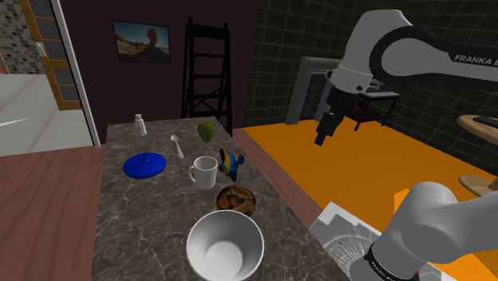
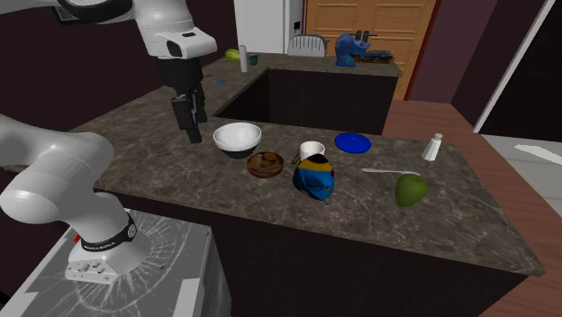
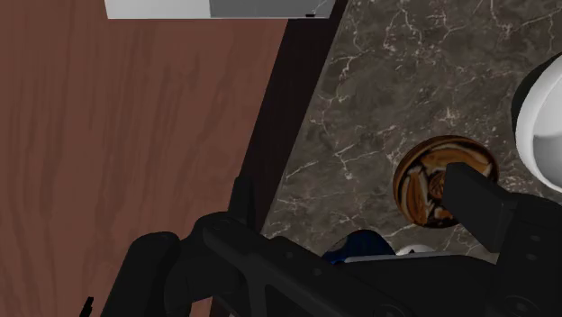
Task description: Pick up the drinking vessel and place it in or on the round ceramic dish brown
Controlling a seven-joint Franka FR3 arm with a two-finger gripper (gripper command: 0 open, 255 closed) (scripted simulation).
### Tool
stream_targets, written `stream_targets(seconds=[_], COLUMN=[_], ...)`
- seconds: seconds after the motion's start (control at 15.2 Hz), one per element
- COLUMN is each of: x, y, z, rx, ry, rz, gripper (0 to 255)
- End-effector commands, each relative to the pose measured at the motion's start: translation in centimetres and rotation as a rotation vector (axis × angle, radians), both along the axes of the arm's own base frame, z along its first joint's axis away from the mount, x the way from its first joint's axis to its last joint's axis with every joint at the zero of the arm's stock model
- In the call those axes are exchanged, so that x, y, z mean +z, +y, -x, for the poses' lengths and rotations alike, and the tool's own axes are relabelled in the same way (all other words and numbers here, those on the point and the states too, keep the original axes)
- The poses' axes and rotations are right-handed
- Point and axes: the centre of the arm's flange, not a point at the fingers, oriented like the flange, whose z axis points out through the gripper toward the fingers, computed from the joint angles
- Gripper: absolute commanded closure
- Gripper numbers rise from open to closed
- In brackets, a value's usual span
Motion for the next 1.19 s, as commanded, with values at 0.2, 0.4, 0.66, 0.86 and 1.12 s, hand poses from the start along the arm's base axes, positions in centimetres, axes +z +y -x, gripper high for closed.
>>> stream_targets(seconds=[0.2, 0.4, 0.66, 0.86, 1.12], x=[-1.6, -3.2, -5.4, -7.1, -9.5], y=[1.2, 2.6, 4.4, 5.9, 8.0], z=[-3.6, -7.1, -11.7, -15.1, -19.6], rx=[0.019, 0.038, 0.063, 0.082, 0.107], ry=[0.011, 0.021, 0.036, 0.046, 0.061], rz=[-0.002, -0.005, -0.008, -0.01, -0.013], gripper=[0, 0, 0, 0, 0])
